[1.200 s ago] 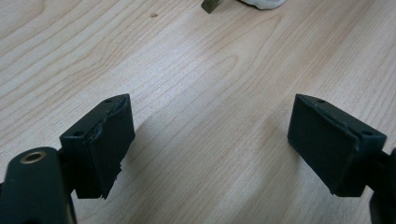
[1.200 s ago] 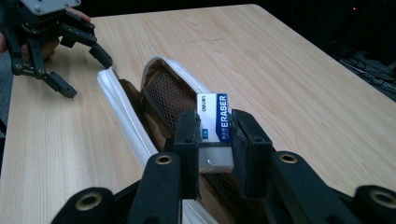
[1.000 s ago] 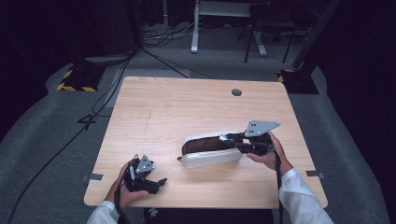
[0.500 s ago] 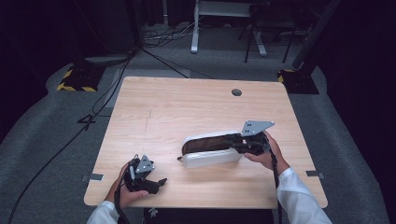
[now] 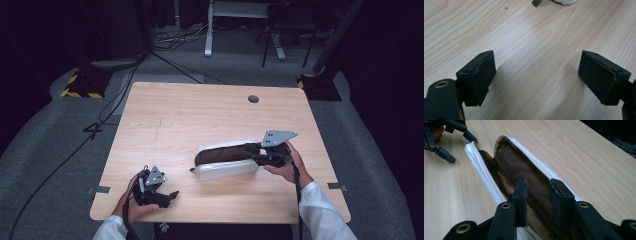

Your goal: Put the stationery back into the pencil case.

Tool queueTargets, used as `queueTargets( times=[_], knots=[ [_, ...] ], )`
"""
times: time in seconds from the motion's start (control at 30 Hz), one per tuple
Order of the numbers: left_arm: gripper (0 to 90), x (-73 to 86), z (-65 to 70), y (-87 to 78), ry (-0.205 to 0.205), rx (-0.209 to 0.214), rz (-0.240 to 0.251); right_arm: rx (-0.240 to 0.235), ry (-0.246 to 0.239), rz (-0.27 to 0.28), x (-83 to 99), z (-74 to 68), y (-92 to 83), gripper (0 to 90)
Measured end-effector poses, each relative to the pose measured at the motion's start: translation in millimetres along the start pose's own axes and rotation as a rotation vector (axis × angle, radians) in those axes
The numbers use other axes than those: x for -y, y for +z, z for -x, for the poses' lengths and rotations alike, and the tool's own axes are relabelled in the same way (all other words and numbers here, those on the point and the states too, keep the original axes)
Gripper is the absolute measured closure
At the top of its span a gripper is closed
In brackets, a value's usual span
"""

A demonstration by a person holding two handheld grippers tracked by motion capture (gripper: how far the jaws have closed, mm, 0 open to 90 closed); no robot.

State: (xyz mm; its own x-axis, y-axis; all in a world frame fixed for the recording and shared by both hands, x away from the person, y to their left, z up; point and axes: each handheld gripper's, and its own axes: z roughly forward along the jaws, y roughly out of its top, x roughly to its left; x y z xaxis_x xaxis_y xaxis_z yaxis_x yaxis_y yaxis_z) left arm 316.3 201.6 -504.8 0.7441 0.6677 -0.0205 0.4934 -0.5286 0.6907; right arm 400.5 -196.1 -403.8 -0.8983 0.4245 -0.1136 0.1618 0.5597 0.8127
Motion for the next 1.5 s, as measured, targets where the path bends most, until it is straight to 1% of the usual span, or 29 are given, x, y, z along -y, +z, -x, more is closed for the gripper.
queueTargets(
  times=[0.1, 0.17, 0.27, 0.5, 0.63, 0.77, 0.8, 0.97, 1.03, 1.17, 1.23, 1.43, 1.5],
  knots=[
    [15.1, 0.0, 0.0, 0.0, 0.0, 0.0, 0.0, 0.019, -0.003, -0.001, 1.6, 0.3, -5.5, 62.5],
    [15.1, 0.0, 0.0, 0.0, 0.0, 0.0, 0.0, 0.02, 0.001, 0.0, 1.8, 0.1, -7.1, 60.9],
    [15.1, 0.0, 0.0, 0.0, 0.0, 0.0, 0.0, 0.047, -0.004, -0.004, 2.7, 1.0, -12.3, 56.4],
    [15.1, 0.0, 0.0, 0.0, 0.0, 0.0, 0.0, 0.11, 0.012, -0.02, 4.7, 3.2, -25.5, 43.5],
    [15.1, 0.0, 0.0, 0.0, 0.0, 0.0, 0.0, 0.134, 0.01, -0.031, 6.9, 4.6, -31.4, 39.4],
    [15.1, 0.0, 0.0, 0.0, 0.0, 0.0, 0.0, 0.143, 0.009, -0.048, 10.4, 4.9, -37.0, 35.1],
    [15.1, 0.0, 0.0, 0.0, 0.0, 0.0, 0.0, 0.147, 0.01, -0.051, 11.4, 4.7, -38.4, 32.7],
    [15.1, 0.0, 0.0, 0.0, 0.0, 0.0, 0.0, 0.178, 0.012, -0.06, 15.5, 4.8, -48.5, 29.5],
    [15.1, 0.0, 0.0, 0.0, 0.0, 0.0, 0.0, 0.177, 0.011, -0.062, 16.1, 4.8, -50.1, 28.8],
    [15.1, 0.0, 0.0, 0.0, 0.0, 0.0, 0.0, 0.189, 0.006, -0.067, 21.9, 3.6, -60.1, 27.9],
    [15.1, 0.0, 0.0, 0.0, 0.0, 0.0, 0.0, 0.192, 0.007, -0.07, 23.0, 3.3, -61.3, 27.8],
    [15.1, 0.0, 0.0, 0.0, 0.0, 0.0, 0.0, 0.21, 0.01, -0.098, 37.9, 3.6, -68.9, 27.5],
    [15.1, 0.0, 0.0, 0.0, 0.0, 0.0, 0.0, 0.216, 0.02, -0.109, 43.5, 4.4, -70.5, 27.5]
  ],
)
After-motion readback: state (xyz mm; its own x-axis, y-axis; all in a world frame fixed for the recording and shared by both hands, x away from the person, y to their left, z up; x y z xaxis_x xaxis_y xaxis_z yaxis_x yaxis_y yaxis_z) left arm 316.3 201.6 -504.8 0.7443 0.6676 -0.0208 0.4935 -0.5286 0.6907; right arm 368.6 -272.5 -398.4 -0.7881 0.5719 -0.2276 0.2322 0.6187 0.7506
